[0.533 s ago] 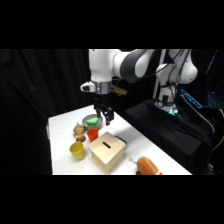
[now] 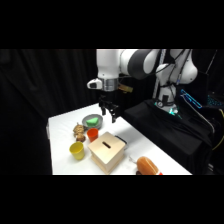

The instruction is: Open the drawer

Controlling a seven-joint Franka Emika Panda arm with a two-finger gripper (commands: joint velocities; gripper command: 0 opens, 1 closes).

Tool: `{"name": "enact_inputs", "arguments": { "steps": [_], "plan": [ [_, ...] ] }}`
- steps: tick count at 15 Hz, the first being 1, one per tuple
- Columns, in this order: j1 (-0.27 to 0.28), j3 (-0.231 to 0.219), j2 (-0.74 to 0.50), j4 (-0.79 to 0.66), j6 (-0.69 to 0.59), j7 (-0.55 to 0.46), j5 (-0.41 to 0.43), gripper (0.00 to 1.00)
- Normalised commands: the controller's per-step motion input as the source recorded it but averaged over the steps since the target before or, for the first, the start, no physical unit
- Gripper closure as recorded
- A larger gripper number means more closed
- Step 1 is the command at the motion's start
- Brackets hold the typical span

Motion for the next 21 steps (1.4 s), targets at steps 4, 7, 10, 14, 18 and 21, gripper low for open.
{"name": "enact_inputs", "arguments": {
  "steps": [4, 7, 10, 14, 18, 21],
  "plan": [
    [0.031, 0.028, -0.20, -0.29, 0.17, 0.03, 0.019, 0.00],
    [0.020, 0.009, 0.21, -0.10, 0.44, 0.01, 0.044, 0.00],
    [0.005, -0.001, 0.28, -0.05, 0.51, 0.06, -0.007, 0.00],
    [0.006, -0.006, 0.14, -0.08, 0.37, 0.07, -0.041, 0.00],
    [-0.001, -0.023, -0.03, -0.14, 0.27, 0.06, -0.065, 0.00],
    [-0.025, -0.016, -0.03, -0.15, 0.28, 0.01, -0.026, 0.00]
  ]
}}
